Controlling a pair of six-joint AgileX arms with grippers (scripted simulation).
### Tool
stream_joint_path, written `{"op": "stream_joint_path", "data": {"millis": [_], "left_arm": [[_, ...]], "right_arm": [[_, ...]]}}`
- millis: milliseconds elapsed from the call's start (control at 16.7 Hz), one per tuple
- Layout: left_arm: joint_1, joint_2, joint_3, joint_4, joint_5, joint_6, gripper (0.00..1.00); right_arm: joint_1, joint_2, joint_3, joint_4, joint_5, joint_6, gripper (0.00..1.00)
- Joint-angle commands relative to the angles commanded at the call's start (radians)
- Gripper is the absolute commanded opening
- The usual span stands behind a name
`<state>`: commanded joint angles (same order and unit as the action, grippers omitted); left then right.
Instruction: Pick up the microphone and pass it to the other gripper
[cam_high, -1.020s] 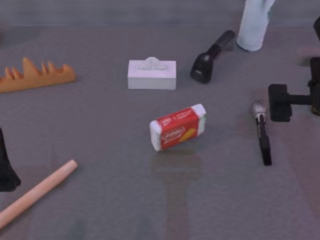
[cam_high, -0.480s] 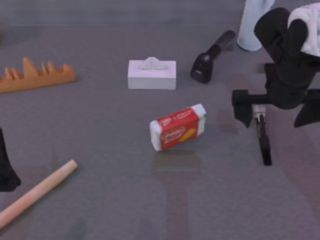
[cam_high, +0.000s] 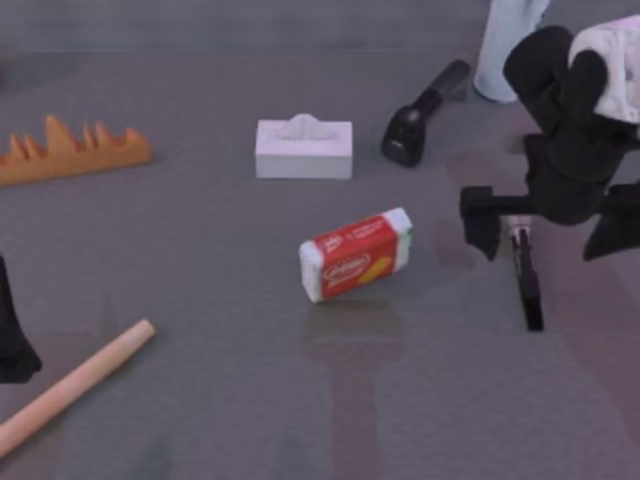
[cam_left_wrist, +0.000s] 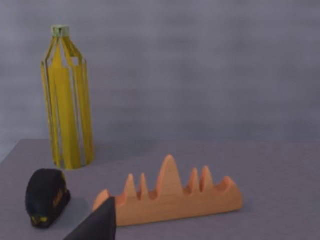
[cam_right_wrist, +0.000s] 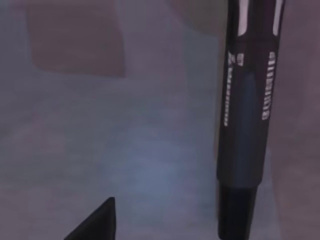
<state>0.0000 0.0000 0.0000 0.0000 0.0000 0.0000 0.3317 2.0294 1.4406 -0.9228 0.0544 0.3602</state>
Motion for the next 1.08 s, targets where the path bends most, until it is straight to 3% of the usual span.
{"op": "stream_joint_path", "data": {"millis": [420, 720, 1080], "left_arm": [[0.000, 0.000, 0.000, 0.000, 0.000, 0.000, 1.00], [0.000, 0.000, 0.000, 0.000, 0.000, 0.000, 1.00], [0.000, 0.000, 0.000, 0.000, 0.000, 0.000, 1.00]], "right_arm": [[-0.007, 0.157, -0.107, 0.270, 0.001, -0.005, 1.00], [-0.008, 0.170, -0.115, 0.288, 0.001, -0.006, 1.00], [-0.008, 0.170, -0.115, 0.288, 0.001, -0.006, 0.55]]}}
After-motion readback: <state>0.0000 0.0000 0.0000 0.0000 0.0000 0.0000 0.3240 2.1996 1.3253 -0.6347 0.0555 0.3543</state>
